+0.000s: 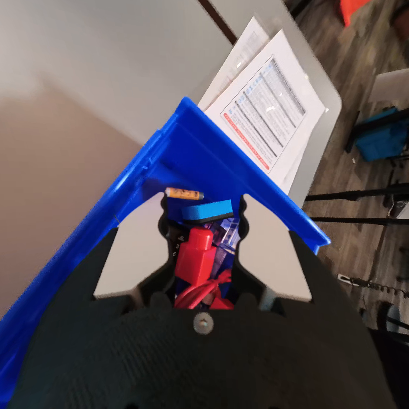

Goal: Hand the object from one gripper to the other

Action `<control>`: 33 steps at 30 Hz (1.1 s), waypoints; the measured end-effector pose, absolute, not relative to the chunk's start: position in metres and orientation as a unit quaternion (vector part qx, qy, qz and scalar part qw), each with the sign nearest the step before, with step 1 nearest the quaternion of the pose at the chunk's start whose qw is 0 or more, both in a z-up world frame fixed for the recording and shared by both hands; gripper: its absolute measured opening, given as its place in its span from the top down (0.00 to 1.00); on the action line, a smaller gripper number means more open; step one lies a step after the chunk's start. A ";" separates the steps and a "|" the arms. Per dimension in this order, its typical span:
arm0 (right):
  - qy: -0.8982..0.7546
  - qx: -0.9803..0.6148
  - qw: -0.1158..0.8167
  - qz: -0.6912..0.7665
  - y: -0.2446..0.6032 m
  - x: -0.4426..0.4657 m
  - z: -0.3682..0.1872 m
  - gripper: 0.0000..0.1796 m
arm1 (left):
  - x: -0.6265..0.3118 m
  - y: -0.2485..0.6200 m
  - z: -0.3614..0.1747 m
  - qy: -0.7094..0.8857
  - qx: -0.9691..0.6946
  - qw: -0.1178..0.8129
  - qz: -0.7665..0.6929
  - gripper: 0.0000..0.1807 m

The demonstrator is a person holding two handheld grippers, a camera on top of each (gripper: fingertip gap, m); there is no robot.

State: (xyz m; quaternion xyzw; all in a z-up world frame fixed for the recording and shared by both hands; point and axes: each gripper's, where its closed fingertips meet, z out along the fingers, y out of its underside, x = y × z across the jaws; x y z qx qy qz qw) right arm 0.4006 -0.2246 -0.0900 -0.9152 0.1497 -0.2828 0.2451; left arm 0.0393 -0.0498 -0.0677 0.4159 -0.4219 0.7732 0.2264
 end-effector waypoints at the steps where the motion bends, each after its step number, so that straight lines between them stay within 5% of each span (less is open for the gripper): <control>1: 0.155 -0.908 0.259 -0.289 -0.224 0.399 -0.084 0.63 | 0.039 -0.049 -0.067 -0.420 0.416 0.227 0.774 0.81; 6: 0.174 -0.857 0.356 -0.329 -0.217 0.363 -0.027 0.68 | 0.040 -0.048 -0.070 -0.422 0.417 0.227 0.772 0.81; 12: 0.071 -0.783 0.562 -0.256 -0.144 0.216 0.045 0.66 | 0.039 -0.056 -0.073 -0.447 0.412 0.218 0.764 0.81; 15: 0.042 -0.781 0.607 -0.136 -0.099 0.139 0.011 0.62 | 0.036 -0.059 -0.072 -0.469 0.404 0.200 0.760 0.82; 20: 0.007 -0.824 0.565 -0.043 -0.059 0.078 -0.076 0.74 | 0.033 -0.049 -0.057 -0.506 0.385 0.116 0.763 0.84; 30: 0.014 -0.830 0.557 0.021 -0.046 0.070 -0.106 0.76 | 0.035 0.020 -0.012 -0.524 0.378 -0.012 0.763 0.90; 33: 0.019 -0.826 0.562 0.030 -0.047 0.070 -0.103 0.76 | 0.027 0.081 0.025 -0.528 0.392 -0.131 0.742 0.92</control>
